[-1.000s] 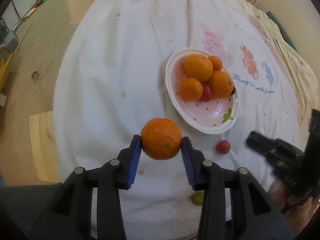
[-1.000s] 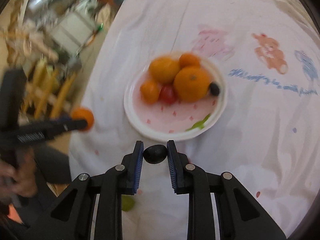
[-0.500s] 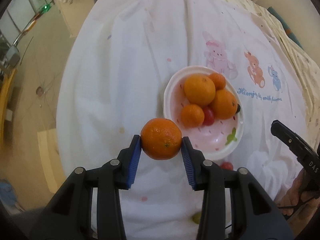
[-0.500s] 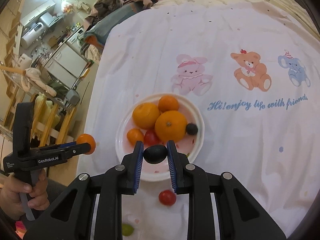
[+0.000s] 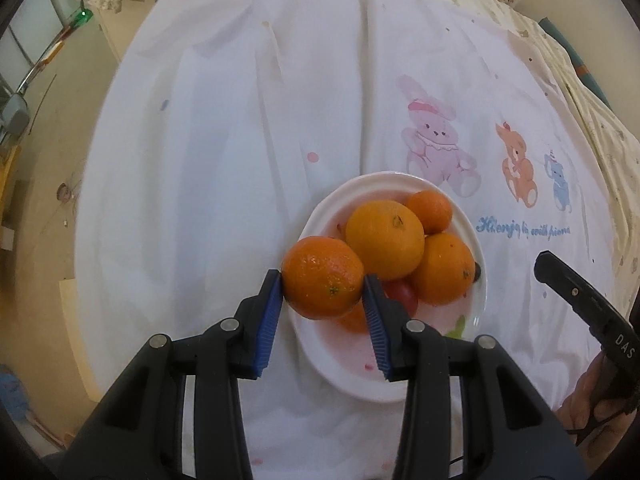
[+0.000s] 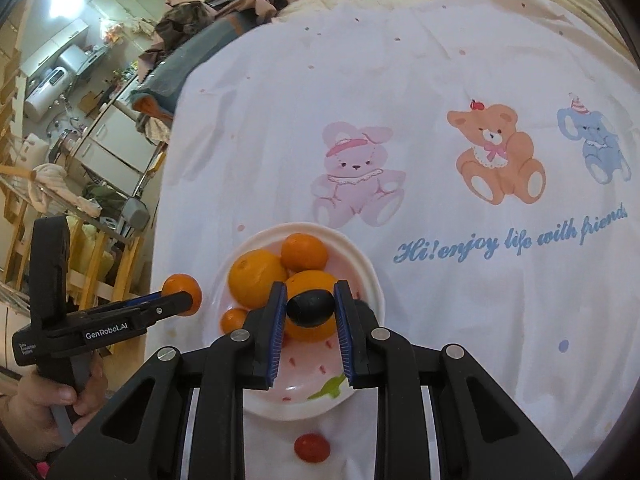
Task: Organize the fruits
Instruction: 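Place the tangerine on the plate with the left gripper while the right gripper places the plum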
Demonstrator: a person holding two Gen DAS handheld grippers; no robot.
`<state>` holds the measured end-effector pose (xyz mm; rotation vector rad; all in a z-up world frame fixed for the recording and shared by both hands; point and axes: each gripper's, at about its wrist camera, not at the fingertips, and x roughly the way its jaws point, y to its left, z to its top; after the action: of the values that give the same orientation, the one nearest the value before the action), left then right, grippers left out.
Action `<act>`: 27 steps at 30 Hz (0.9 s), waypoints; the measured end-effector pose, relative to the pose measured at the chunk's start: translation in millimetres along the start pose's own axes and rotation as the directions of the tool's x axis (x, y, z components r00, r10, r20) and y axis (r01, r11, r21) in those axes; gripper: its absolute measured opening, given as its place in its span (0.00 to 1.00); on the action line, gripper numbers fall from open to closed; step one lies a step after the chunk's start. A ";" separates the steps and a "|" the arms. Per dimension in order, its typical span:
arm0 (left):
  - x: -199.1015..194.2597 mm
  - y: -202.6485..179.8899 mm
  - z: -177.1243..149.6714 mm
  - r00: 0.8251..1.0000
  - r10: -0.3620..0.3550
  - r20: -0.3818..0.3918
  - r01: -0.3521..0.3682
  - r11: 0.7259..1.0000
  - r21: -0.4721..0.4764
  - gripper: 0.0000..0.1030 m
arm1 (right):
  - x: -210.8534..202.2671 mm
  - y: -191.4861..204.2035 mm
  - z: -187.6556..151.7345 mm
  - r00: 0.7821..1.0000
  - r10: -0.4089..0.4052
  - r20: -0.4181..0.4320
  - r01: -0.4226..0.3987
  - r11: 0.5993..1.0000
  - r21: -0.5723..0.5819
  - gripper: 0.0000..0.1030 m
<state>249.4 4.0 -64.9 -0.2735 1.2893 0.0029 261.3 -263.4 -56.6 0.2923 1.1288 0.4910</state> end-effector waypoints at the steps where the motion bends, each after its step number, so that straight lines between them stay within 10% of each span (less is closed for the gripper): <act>1: 3.6 -0.7 0.8 1.000 -0.003 -0.005 0.003 1.000 -0.001 0.35 | 4.1 -1.9 1.8 1.000 -0.004 -0.006 0.004 1.000 0.002 0.25; 27: 26.1 2.1 1.2 0.999 -0.032 -0.043 0.030 0.999 -0.032 0.37 | 43.9 -21.0 11.0 0.997 -0.014 -0.074 0.019 0.998 0.054 0.28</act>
<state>257.6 2.3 -89.8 -0.3223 1.3289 -0.0090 291.0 -258.6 -96.4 0.3145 1.2169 0.4597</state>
